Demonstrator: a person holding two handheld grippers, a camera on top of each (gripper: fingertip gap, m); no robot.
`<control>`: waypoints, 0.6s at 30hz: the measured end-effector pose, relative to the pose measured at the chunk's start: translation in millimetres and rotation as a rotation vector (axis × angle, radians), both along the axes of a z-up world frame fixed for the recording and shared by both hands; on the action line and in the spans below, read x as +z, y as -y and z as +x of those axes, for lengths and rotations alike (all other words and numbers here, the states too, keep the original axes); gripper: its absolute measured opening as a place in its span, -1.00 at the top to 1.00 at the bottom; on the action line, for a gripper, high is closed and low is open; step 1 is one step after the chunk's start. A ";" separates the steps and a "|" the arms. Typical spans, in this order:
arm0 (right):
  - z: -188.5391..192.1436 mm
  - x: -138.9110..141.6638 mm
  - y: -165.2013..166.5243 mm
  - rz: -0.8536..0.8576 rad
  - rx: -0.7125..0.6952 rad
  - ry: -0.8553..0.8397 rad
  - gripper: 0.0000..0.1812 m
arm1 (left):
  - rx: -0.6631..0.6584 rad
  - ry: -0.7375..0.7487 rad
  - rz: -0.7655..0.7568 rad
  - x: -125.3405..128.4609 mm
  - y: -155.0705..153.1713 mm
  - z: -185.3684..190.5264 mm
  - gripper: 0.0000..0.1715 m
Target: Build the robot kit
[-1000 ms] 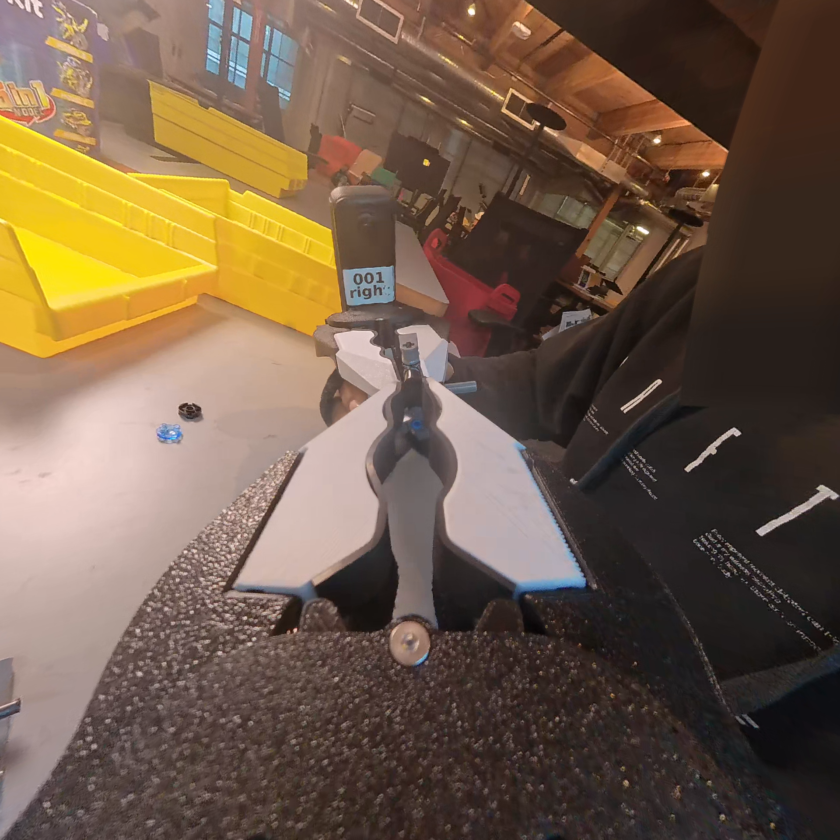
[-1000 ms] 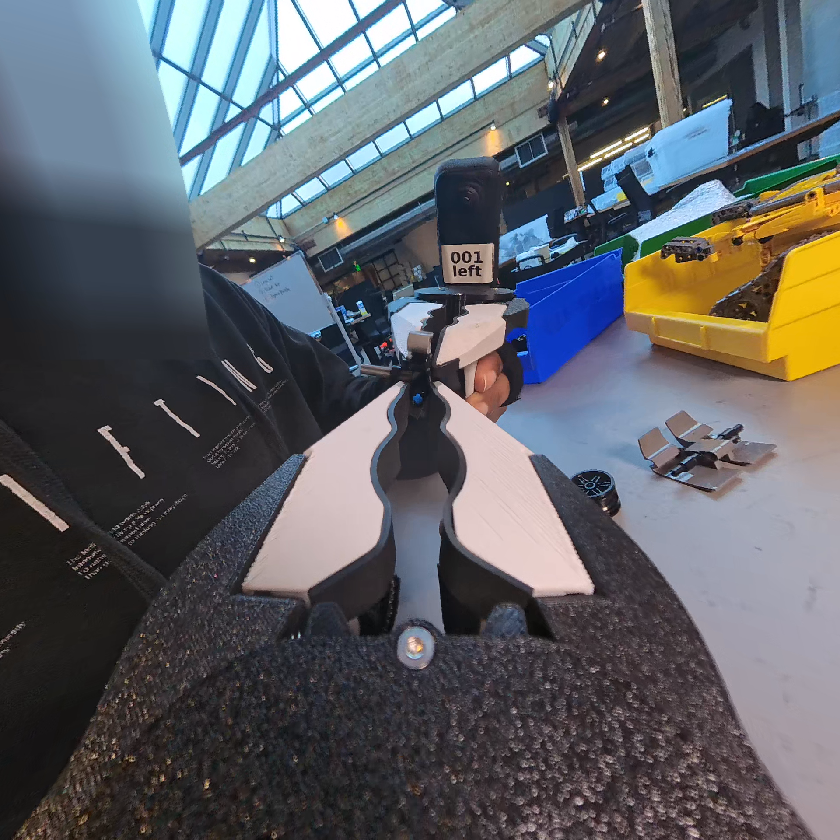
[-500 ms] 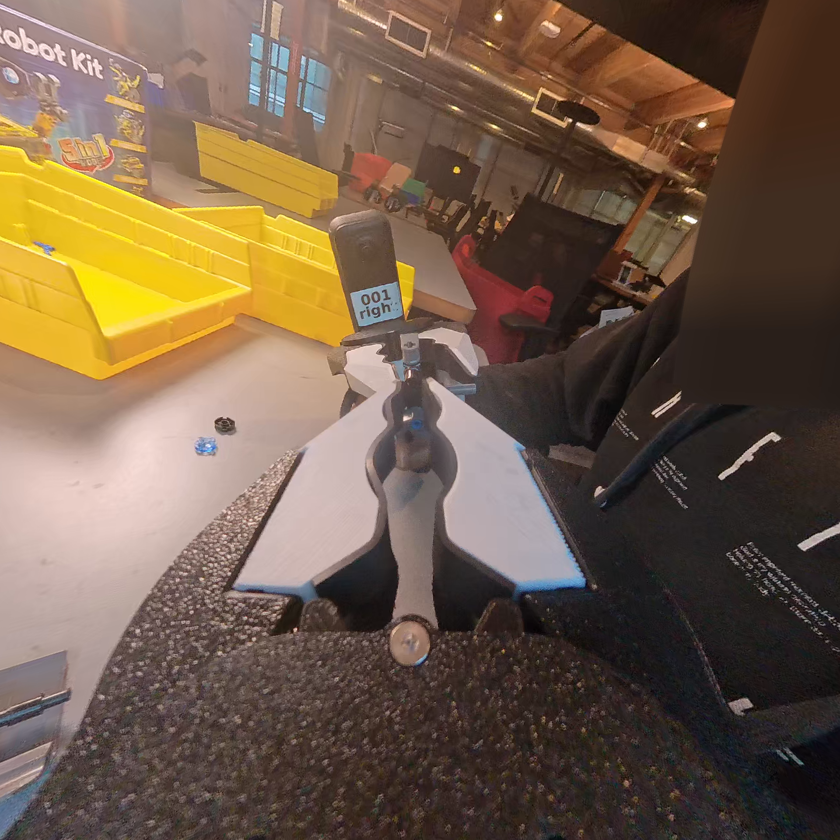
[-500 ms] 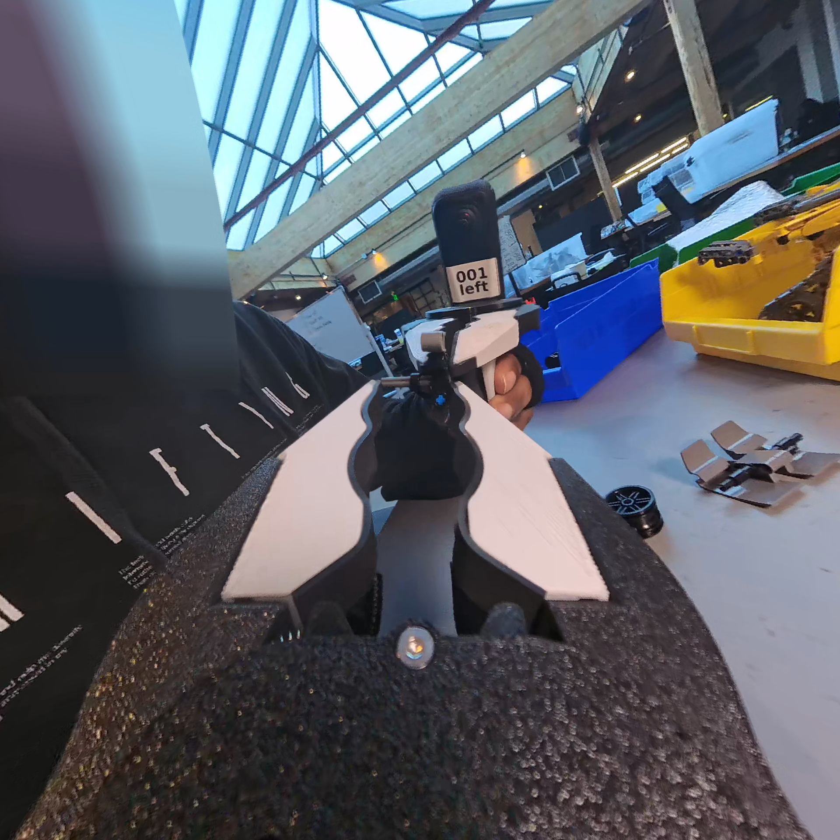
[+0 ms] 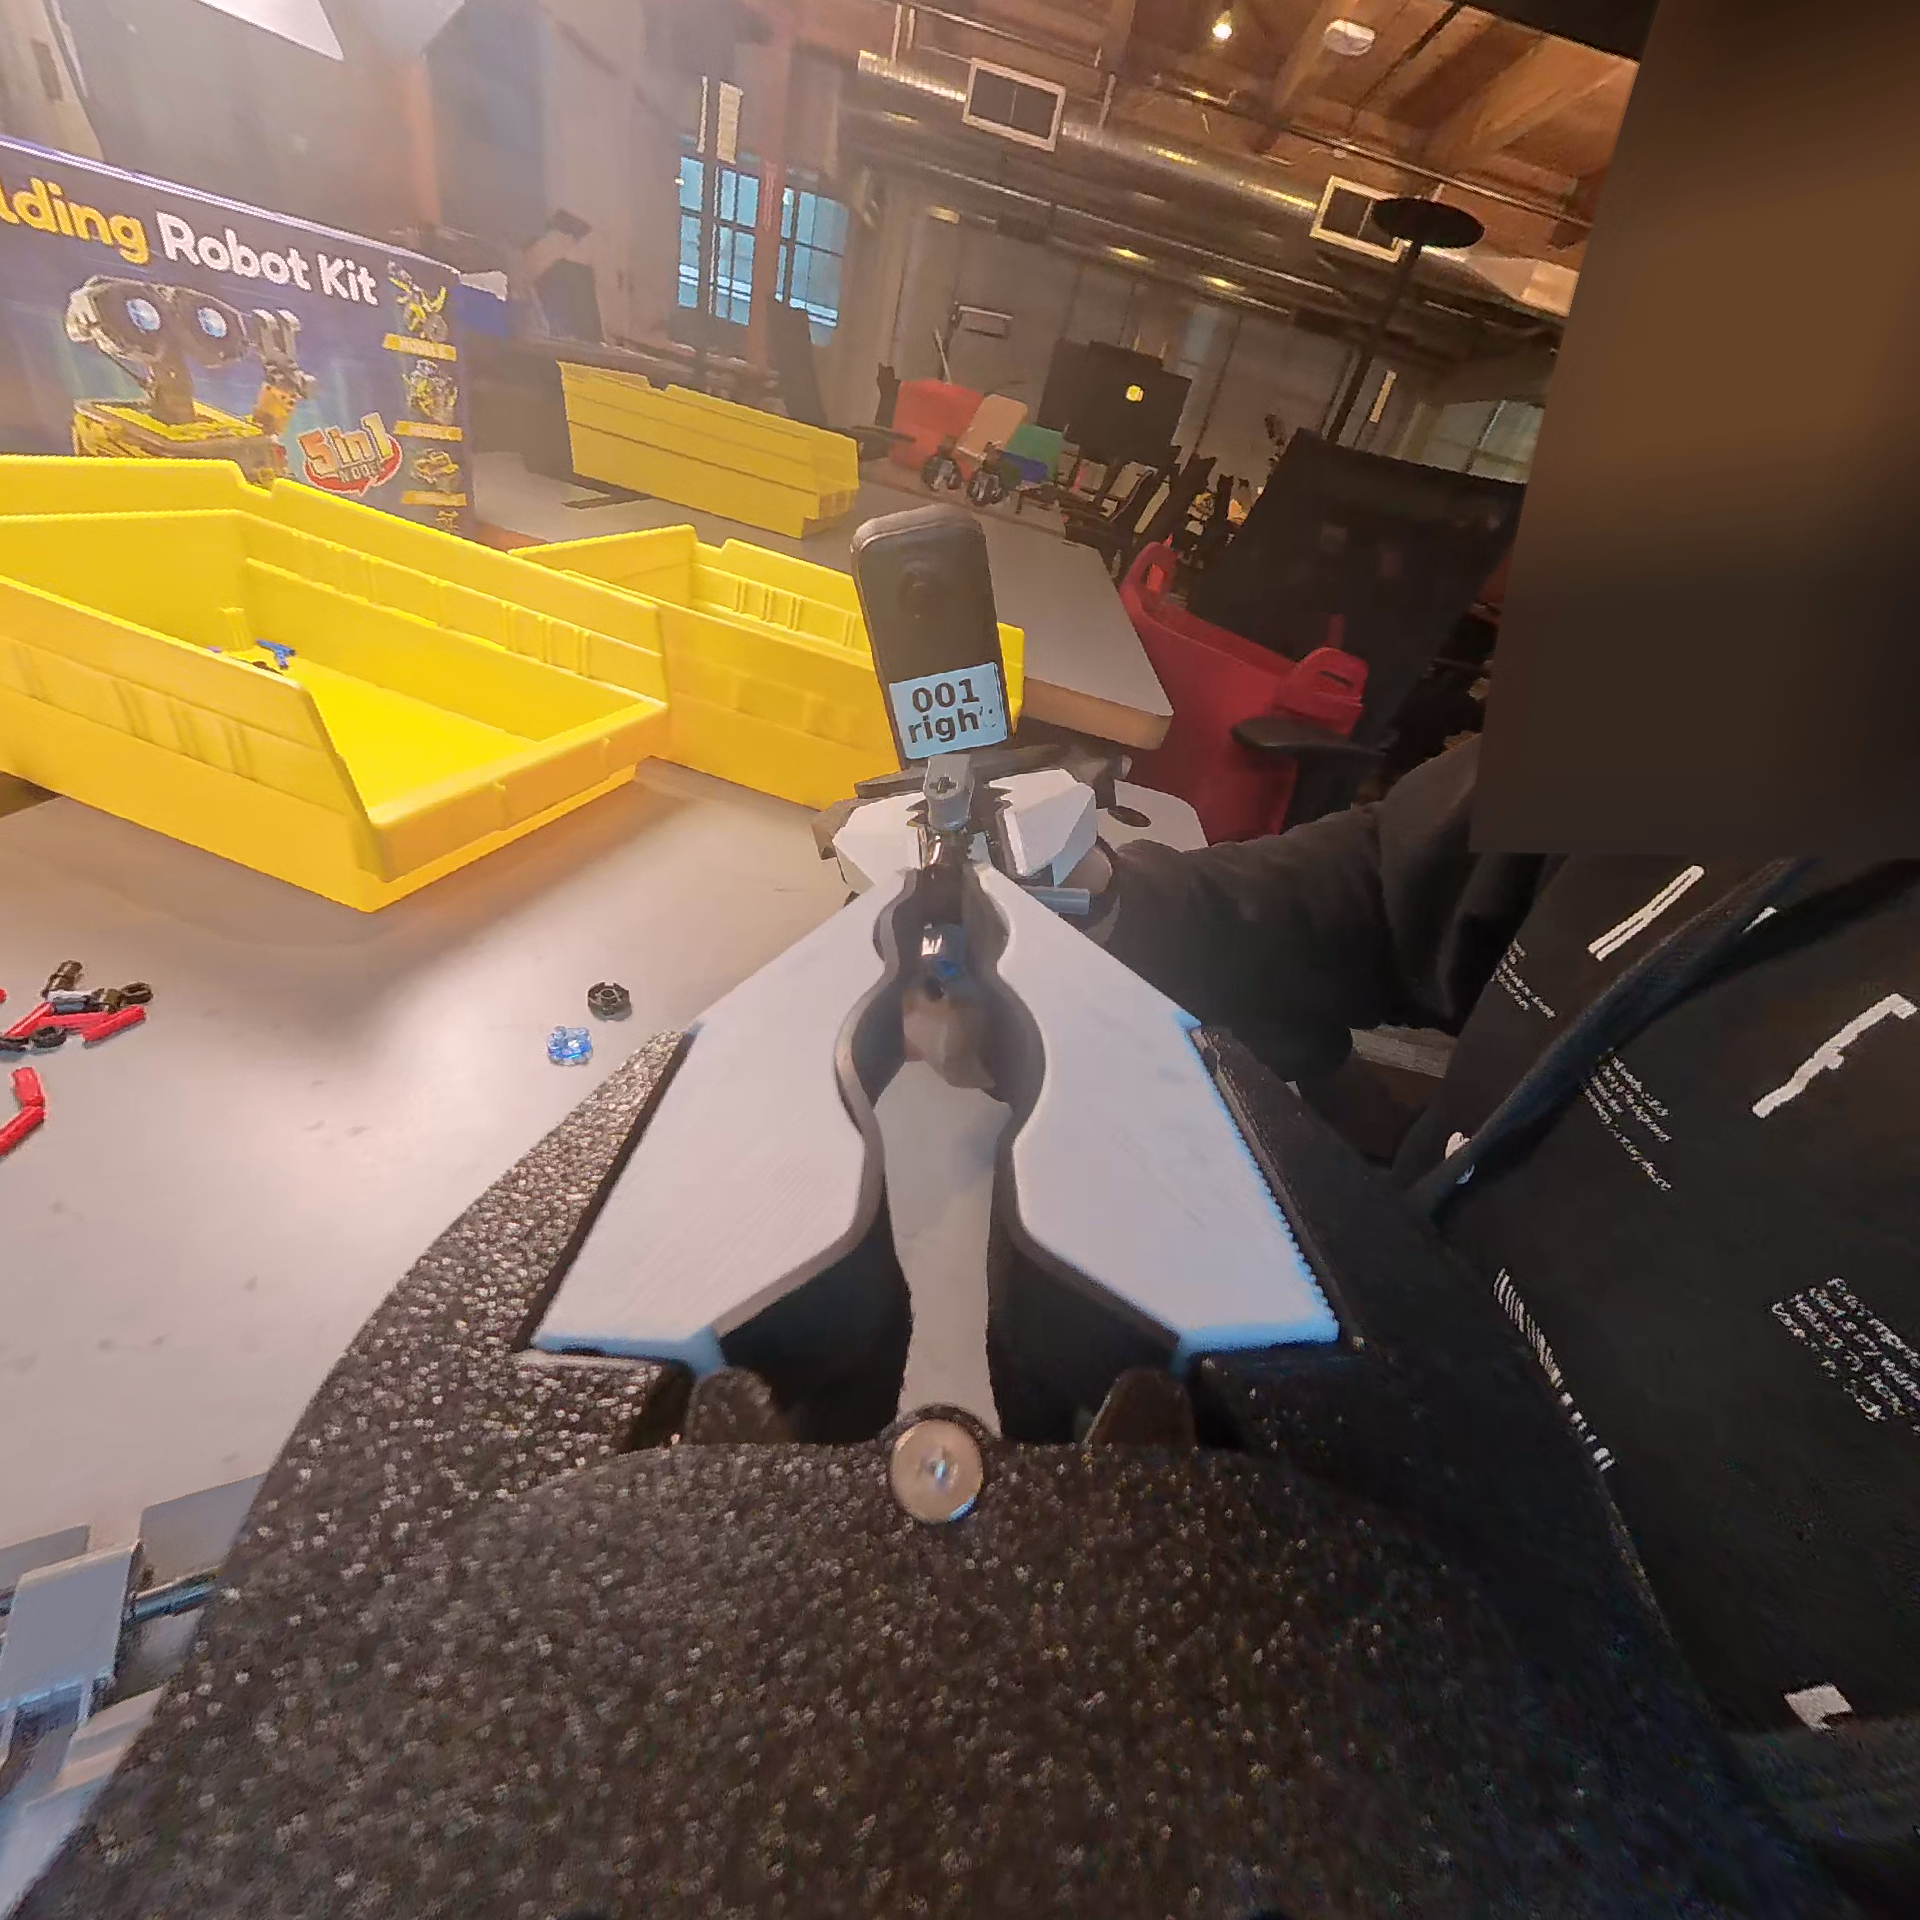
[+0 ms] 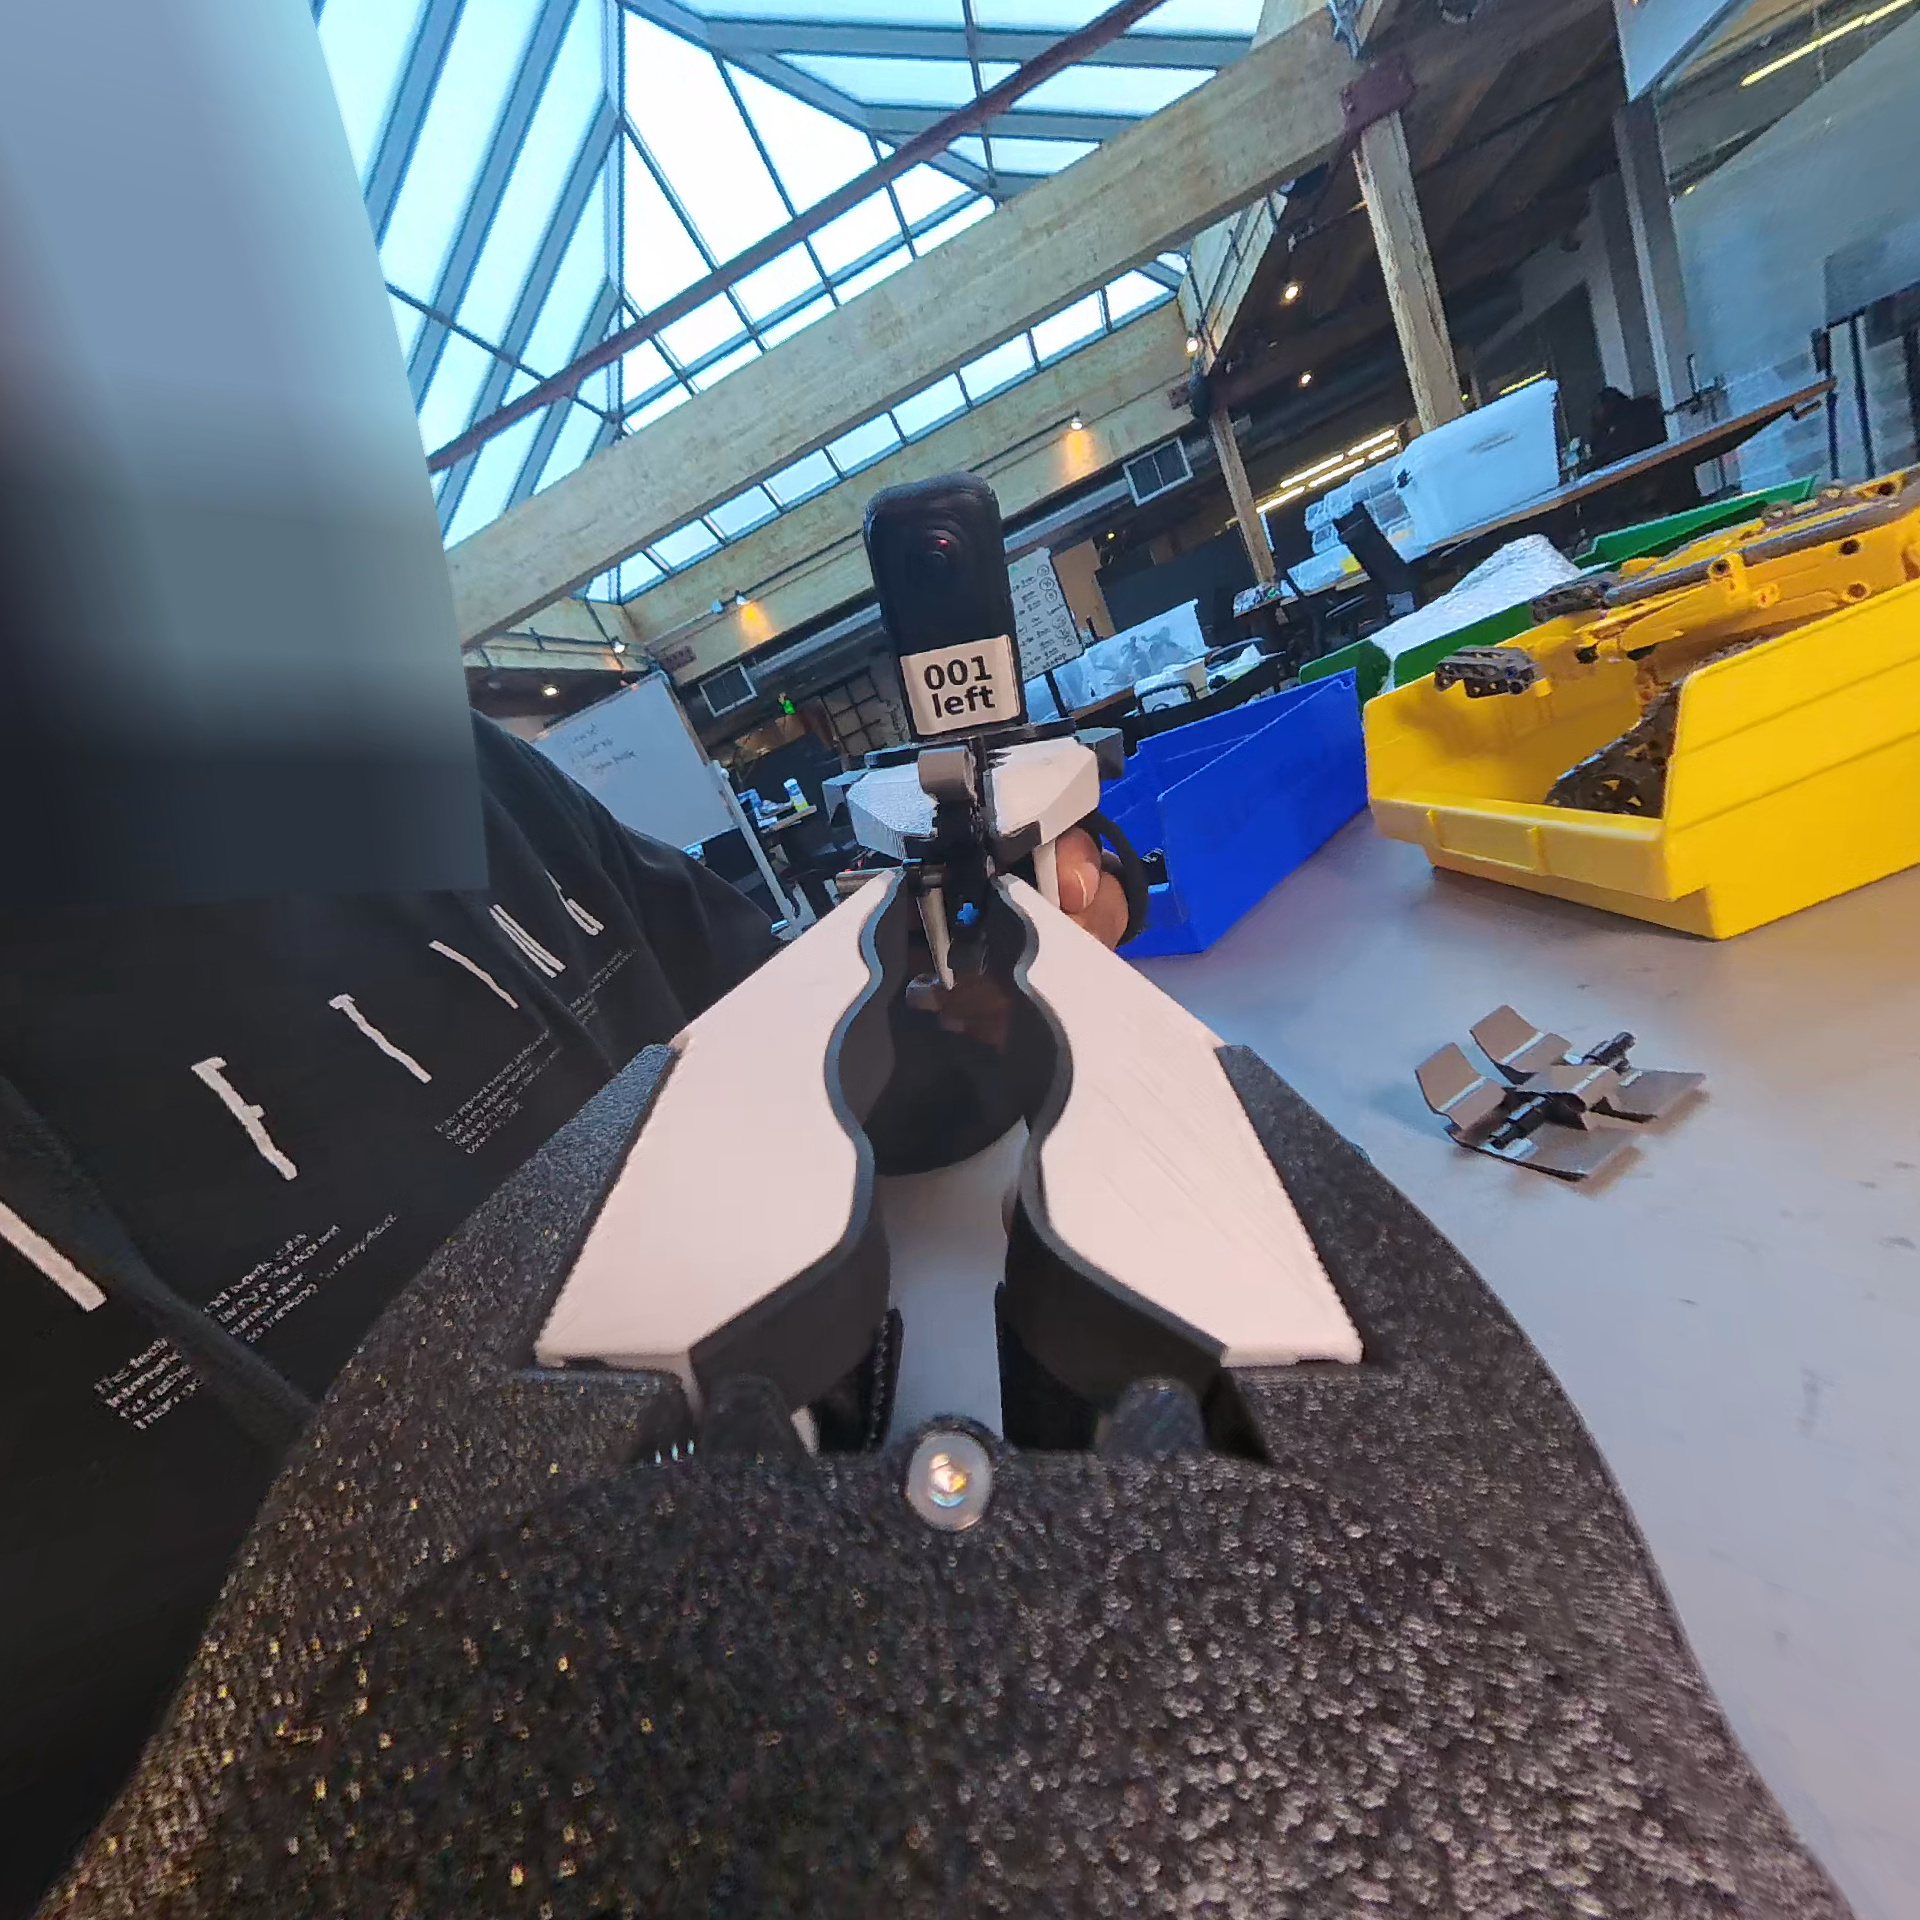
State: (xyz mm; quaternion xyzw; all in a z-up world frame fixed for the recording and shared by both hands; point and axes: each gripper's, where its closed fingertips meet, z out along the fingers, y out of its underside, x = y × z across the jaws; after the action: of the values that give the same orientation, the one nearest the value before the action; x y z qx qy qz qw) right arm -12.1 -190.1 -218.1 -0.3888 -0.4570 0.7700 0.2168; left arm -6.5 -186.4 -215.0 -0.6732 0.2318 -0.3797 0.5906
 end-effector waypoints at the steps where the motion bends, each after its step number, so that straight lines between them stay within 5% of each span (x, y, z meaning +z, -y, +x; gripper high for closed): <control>1: -0.2 0.2 -0.4 0.003 -0.007 -0.002 0.86 | 0.003 0.001 0.000 0.3 -0.3 -0.2 0.93; 18: 0.8 4.5 -1.0 -0.032 0.006 -0.017 0.92 | -0.028 0.113 -0.043 7.0 0.8 0.4 0.94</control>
State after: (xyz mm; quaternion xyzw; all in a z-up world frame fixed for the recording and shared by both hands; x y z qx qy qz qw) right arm -11.3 -189.1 -213.6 -0.3843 -0.4439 0.7811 0.2123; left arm -6.2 -187.2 -208.0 -0.6600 0.1992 -0.4303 0.5826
